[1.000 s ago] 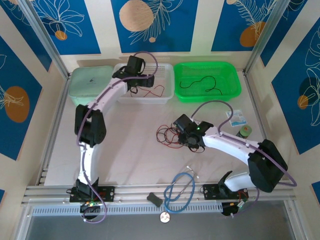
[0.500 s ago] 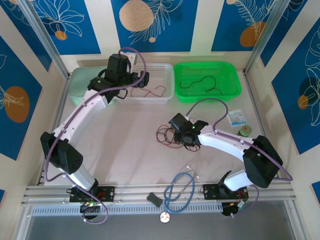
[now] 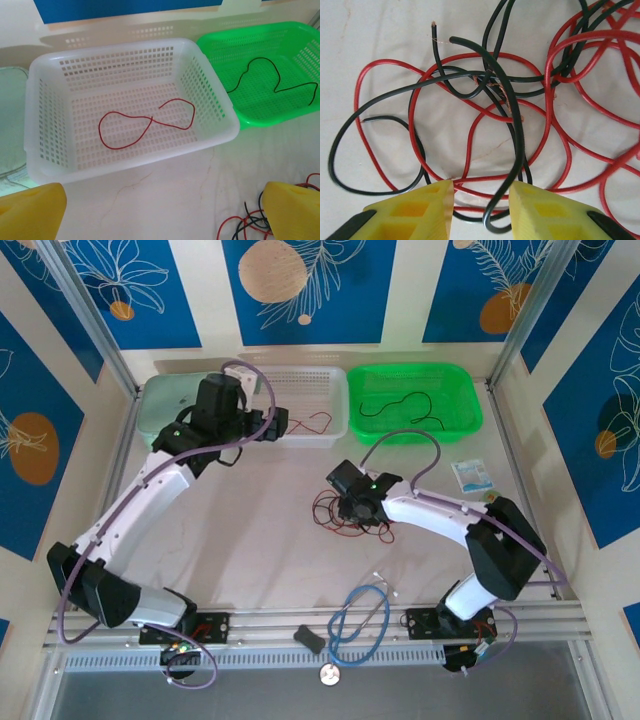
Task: Untangle the cables
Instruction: Untie the cable from multiple cables.
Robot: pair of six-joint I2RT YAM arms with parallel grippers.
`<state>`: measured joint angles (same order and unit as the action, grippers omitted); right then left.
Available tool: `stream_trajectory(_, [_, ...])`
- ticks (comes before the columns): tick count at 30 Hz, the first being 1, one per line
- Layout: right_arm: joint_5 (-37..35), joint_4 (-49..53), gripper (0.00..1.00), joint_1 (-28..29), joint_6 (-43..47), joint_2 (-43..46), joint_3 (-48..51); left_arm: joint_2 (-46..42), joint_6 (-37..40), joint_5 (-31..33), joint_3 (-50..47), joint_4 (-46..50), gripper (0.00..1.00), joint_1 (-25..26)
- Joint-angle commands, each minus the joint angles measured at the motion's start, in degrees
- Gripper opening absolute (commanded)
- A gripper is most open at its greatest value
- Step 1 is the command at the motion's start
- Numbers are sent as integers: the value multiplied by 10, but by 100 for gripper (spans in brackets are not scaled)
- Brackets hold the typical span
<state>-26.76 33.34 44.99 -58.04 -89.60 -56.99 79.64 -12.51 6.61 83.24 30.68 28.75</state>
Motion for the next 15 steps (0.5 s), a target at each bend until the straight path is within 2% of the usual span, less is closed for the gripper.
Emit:
stream_trajectory(1, [0, 6, 35, -2, 6, -14, -15, -17, -16, -19, -15, 0, 100, 8])
stream_trajectory(3, [-3, 8, 34, -1, 5, -17, -12, -22, -17, -20, -18, 3, 100, 14])
stream_trajectory(5, [-8, 11, 29, -2, 2, -16, -10, -26, -16, -22, -19, 5, 100, 22])
stream_trajectory(9, [-10, 20, 0, -2, 6, -6, -18, -36, -15, -21, -25, 11, 100, 41])
stream_trajectory(15, [0, 66, 0, 3, 47, 61, -77, -50, -17, -21, -66, 13, 100, 63])
